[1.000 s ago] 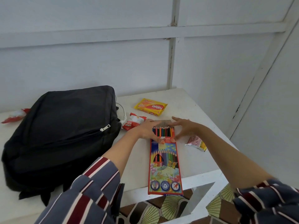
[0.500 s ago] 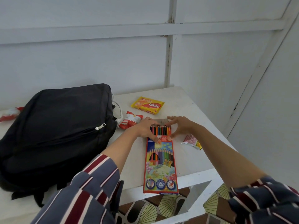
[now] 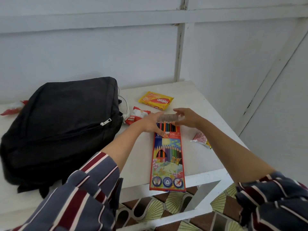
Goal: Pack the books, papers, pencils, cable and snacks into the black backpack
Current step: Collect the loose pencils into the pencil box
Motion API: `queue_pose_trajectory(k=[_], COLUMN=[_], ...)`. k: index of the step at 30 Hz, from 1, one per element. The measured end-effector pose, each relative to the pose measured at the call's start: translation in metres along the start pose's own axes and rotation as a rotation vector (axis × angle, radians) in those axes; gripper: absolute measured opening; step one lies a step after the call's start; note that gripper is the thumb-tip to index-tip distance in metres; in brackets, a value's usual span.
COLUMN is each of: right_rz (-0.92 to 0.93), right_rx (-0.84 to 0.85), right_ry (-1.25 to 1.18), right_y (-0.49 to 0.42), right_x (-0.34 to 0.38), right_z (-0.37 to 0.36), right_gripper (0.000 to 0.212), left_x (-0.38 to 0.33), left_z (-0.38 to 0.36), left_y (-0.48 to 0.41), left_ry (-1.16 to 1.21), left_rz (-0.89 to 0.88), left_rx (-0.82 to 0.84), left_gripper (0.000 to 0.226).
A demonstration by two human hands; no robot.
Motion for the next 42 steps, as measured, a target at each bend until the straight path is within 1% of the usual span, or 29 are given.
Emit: queue_pose_trajectory(k=[3, 5, 7, 9, 11, 15, 19, 23, 26, 30, 32, 34, 36, 38, 40, 42], right_rz=[-0.02, -0.033, -0.027, 0.0, 0.043, 0.099, 0.089, 0.086, 0.058, 0.008, -0.036, -0.072, -0.096, -0.128, -0.17, -0.197], right_rx=[-0.089, -0.111, -0.122, -0.13, -0.137, -0.048, 0.044, 0.013, -0.009, -0.014, -0.013, -0.019, -0.02, -0.013, -0.006, -0.017], right_ry=[-0.119, -0.179, -0.13, -0.003, 0.062, 0.099, 0.109, 0.099, 0.096, 0.075, 0.05, 0.026, 0.007, -0.038, -0.127, -0.203], right_y=[-0.001, -0.002, -0.002, -0.002, -0.001, 0.007, 0.011, 0.012, 0.012, 0.014, 0.014, 0.014, 0.013, 0.012, 0.012, 0.013], right_x=[-0.001, -0.004, -0.004, -0.002, 0.0, -0.002, -0.005, -0.003, -0.003, -0.004, -0.005, -0.005, -0.006, -0.007, -0.007, -0.007], right_z=[0.005, 0.007, 0.009, 0.011, 0.011, 0.006, 0.004, 0.007, 0.011, 0.013, 0.011, 0.01, 0.009, 0.01, 0.011, 0.012], right_gripper=[0.062, 0.057, 0.045, 0.032, 0.027, 0.029, 0.03, 0.027, 0.028, 0.039, 0.046, 0.05, 0.051, 0.049, 0.045, 0.036], left_x=[-0.003, -0.004, -0.005, -0.006, -0.007, -0.004, -0.006, -0.01, -0.011, -0.01, -0.011, -0.011, -0.01, -0.012, -0.015, -0.015], left_z=[0.003, 0.005, 0.006, 0.006, 0.004, -0.004, -0.015, -0.018, -0.012, -0.005, -0.003, -0.003, -0.009, -0.019, -0.019, -0.012], left_y=[0.0, -0.001, -0.001, -0.001, 0.002, 0.008, 0.012, 0.012, 0.011, 0.013, 0.013, 0.015, 0.021, 0.025, 0.026, 0.025], left_ry=[0.04, 0.088, 0.113, 0.078, 0.02, -0.086, -0.185, -0.207, -0.168, -0.124, -0.141, -0.216, -0.327, -0.412, -0.372, -0.291], left_rz=[-0.039, -0.049, -0.059, -0.08, -0.092, -0.09, -0.073, -0.086, -0.111, -0.124, -0.106, -0.044, 0.059, 0.089, 0.07, 0.023], left_rx=[-0.029, -0.057, -0.074, -0.072, -0.063, -0.043, -0.027, -0.014, 0.04, 0.172, 0.202, 0.162, 0.108, 0.078, 0.038, 0.0], left_gripper=[0.103, 0.102, 0.102, 0.102, 0.101, 0.109, 0.121, 0.129, 0.13, 0.126, 0.123, 0.12, 0.124, 0.126, 0.117, 0.107])
Point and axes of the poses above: each hand's wrist, its own y-axis away from the middle knuckle, its own z-axis out of the back of the hand, x = y × z, the point moved 5 cm from there along -y, towards the middle knuckle, and after that the axes turned 3 degrees about -y, right-handed, at the moved point
